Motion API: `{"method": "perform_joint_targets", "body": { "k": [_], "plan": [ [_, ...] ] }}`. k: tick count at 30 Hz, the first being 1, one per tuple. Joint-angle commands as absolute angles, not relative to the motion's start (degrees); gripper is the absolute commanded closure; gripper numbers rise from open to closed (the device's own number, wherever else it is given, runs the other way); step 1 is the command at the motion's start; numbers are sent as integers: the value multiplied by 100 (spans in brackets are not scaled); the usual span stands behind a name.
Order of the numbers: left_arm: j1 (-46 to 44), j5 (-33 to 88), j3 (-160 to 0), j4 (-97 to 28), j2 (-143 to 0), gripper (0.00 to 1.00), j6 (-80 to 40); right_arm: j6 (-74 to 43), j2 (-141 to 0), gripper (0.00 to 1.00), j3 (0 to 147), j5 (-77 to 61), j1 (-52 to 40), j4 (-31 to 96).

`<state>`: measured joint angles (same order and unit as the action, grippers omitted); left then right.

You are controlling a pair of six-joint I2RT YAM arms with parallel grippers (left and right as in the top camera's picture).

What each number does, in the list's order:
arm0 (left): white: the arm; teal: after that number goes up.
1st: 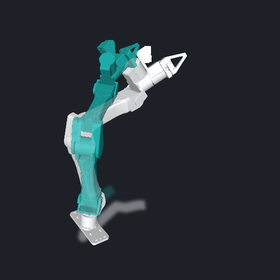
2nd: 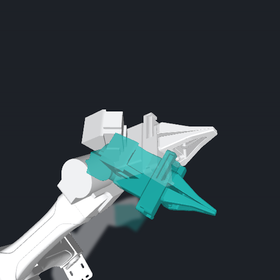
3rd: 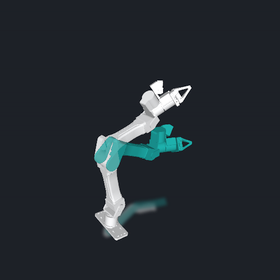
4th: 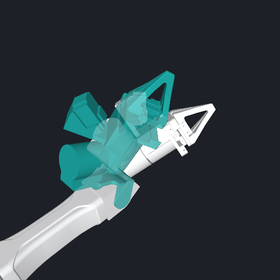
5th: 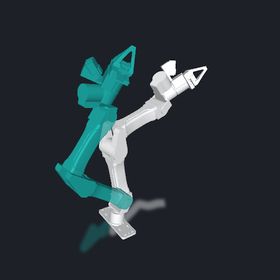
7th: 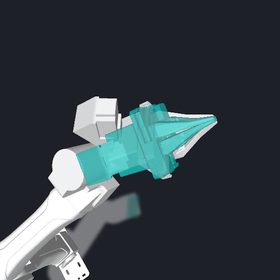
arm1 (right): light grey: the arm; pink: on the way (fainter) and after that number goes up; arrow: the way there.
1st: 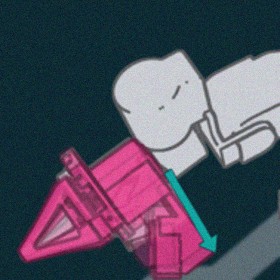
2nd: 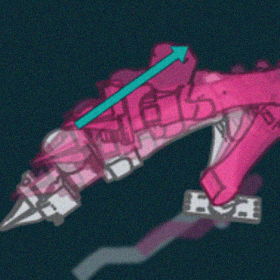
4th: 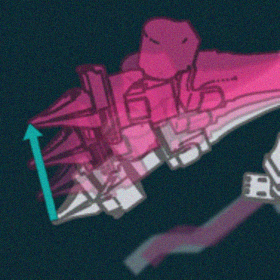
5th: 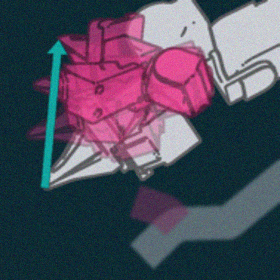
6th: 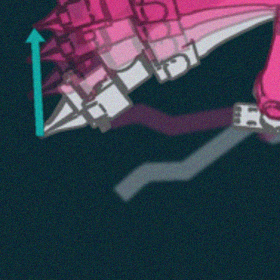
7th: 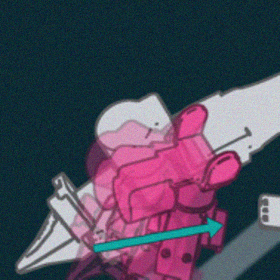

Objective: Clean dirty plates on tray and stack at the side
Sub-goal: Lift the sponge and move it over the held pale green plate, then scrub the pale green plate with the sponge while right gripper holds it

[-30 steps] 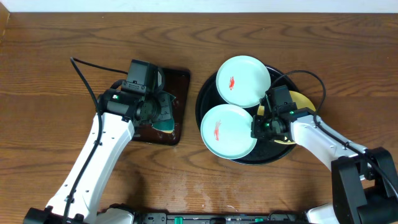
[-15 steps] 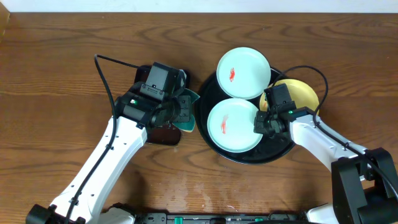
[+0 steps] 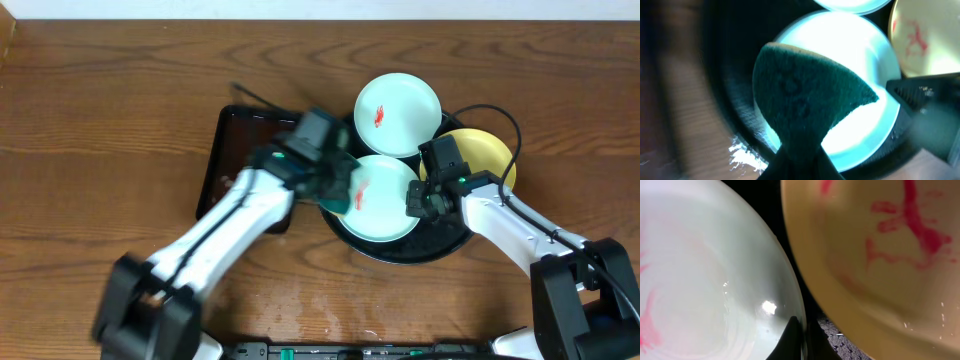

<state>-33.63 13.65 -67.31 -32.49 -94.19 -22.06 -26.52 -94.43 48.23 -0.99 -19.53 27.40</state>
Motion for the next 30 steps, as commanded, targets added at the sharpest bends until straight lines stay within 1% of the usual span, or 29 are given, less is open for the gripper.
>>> {"method": "perform_joint_targets", "body": {
  "k": [1, 5, 11, 13, 17, 22, 26, 30],
  "plan": [
    [-3745, 1459, -6858, -2805, -9948, 93, -2477, -2567, -9463, 99, 4816, -176, -2110, 2814],
    [-4001, 1461, -6858, -2084, -10617, 92, -2926, -2565, -9463, 99, 4816, -178, -2110, 2818],
    [-4023, 1361, -6858, -1841, -11181, 93, -3052, -2565, -9463, 99, 4816, -178, -2110, 2856],
    [-3990, 760, -6858, -2110, -11321, 93, -3028, -2563, -9463, 99, 4816, -174, -2110, 2871],
    [-3883, -1107, -6864, -3022, -11395, 93, -3284, -2563, -9463, 99, 4816, -154, -2110, 2902],
    [-3815, -2018, -7096, -3887, -11262, 93, -3312, -2563, -9463, 99, 4816, -21, -2110, 2945],
    [-3833, -1693, -7247, -3811, -11240, 93, -3308, -2561, -9463, 99, 4816, -1, -2110, 2956],
    [-3833, -513, -7244, -3122, -11279, 93, -3310, -2320, -9463, 99, 4816, -3, -2110, 2947]
  ]
}}
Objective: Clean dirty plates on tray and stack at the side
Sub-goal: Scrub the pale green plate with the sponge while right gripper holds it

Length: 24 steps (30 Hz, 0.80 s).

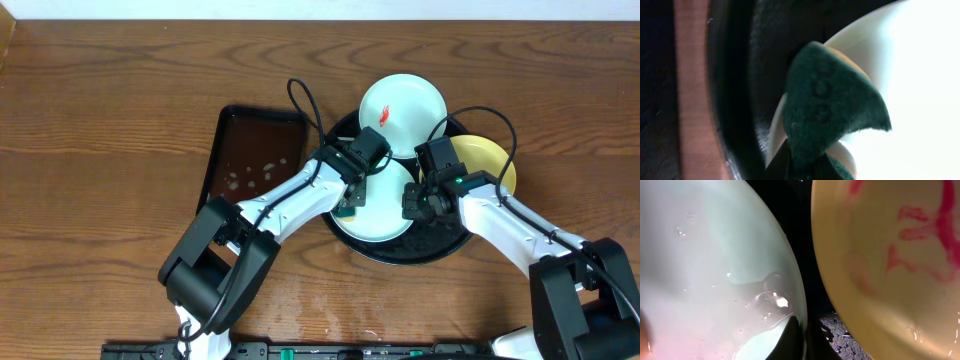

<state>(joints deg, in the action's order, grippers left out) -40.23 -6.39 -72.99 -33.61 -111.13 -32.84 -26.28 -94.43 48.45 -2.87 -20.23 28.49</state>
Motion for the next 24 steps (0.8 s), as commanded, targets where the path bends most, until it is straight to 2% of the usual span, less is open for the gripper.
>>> {"method": "perform_joint_targets", "body": {
  "k": [1, 4, 8, 16, 24],
  "plan": [
    [-3833, -82, -7244, -2888, -11301, 93, -3310, -2252, -9463, 99, 4816, -3, -2110, 2941],
    [-3846, 1199, -7244, -2213, -11378, 93, -3312, -2069, -9463, 99, 4816, -5, -2110, 2934],
    [-3924, 2202, -7244, -1688, -11528, 93, -3409, -2067, -9463, 99, 4816, -3, -2110, 2928],
    [-4219, 2919, -7244, -1680, -11845, 92, -3474, -2067, -9463, 99, 4816, -5, -2110, 2928],
    [-4206, 3312, -7244, -2397, -11841, 93, -3411, -2069, -9463, 99, 4816, -3, -2110, 2928]
  ]
}}
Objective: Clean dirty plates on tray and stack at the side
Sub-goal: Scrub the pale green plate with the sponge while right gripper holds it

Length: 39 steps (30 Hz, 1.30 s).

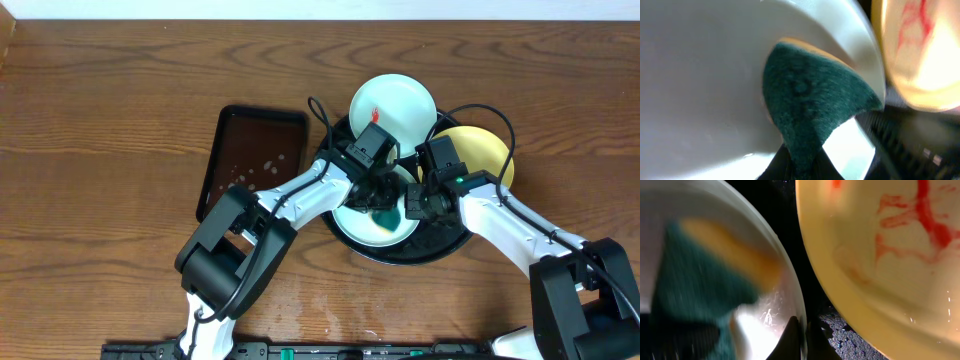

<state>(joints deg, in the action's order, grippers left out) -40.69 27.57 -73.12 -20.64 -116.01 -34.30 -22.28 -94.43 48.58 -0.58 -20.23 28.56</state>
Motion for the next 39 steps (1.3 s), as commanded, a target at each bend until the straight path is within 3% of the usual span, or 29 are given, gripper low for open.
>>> {"method": "perform_joint_targets", "body": {
  "k": [1, 15, 21, 24, 32, 39],
  "plan": [
    [-4191, 3140, -7244, -2536, -11841, 92, -3415, -2069, -9463, 99, 4816, -3, -2110, 2926],
    [-3382, -1328, -7354, -4029, -11668, 93, -3524, -2071, -9463, 99, 4816, -5, -2110, 2941],
    [-3531, -2143, -7456, -4252, -11638, 93, -3524, -2071, -9463, 99, 4816, -5, -2110, 2943],
    [-3627, -1564, -7454, -4060, -11638, 93, -3524, -2071, -9463, 99, 4816, -5, -2110, 2954],
    [-3933, 2416, -7312, -2637, -11649, 92, -3533, -2071, -9463, 99, 4816, -5, -2110, 2952],
    [-4364, 2652, -7312, -2211, -11649, 92, -3677, -2071, -9463, 99, 4816, -5, -2110, 2956]
  ]
}}
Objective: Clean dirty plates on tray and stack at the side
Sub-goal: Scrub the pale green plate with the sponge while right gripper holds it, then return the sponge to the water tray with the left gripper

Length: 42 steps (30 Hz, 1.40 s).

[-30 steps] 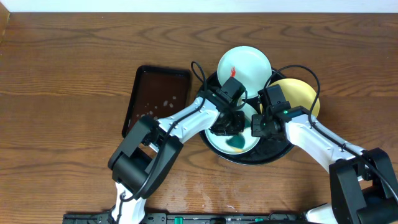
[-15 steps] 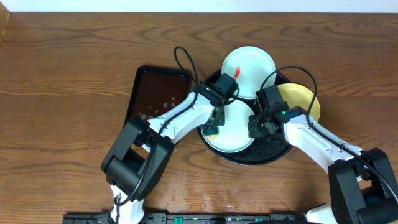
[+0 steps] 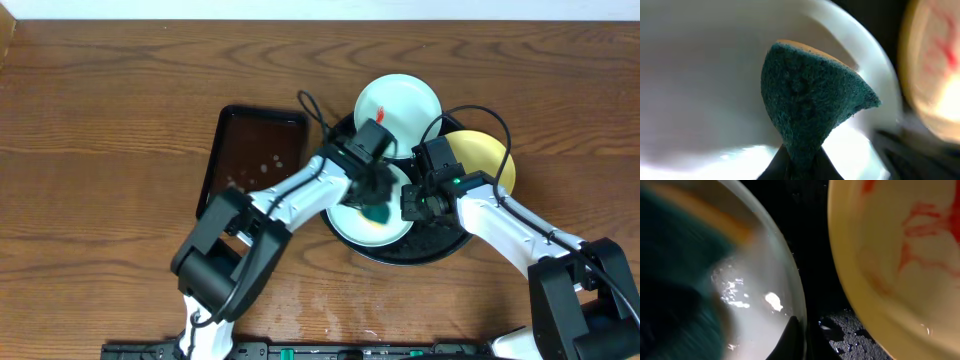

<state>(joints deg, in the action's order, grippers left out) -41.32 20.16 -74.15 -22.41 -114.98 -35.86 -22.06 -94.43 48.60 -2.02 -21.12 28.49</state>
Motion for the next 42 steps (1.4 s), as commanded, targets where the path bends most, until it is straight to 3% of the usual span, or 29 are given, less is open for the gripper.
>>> {"method": "perform_joint_targets", "body": {
  "k": [1, 8, 16, 22, 33, 42],
  "plan": [
    [-4410, 2652, -7310, -2196, -11649, 92, -3677, -2071, -9463, 99, 4816, -5, -2110, 2954],
    [-4401, 1970, -7306, -2493, -11649, 93, -3675, -2071, -9463, 99, 4816, -5, -2110, 2958],
    [-3977, -642, -7404, -3771, -11627, 93, -3673, -2071, -9463, 99, 4816, -8, -2110, 2958],
    [-3881, -1865, -7977, -4733, -11378, 92, -3649, -2071, -9463, 99, 4816, -5, -2110, 2958],
    [-3778, -1702, -8274, -5148, -9935, 92, -3426, -2069, -9463, 99, 4816, -8, -2110, 3024],
    [-2689, -1509, -7885, -5389, -9478, 93, -2751, -2071, -9463, 99, 4816, -250, -2110, 3068]
  ]
}}
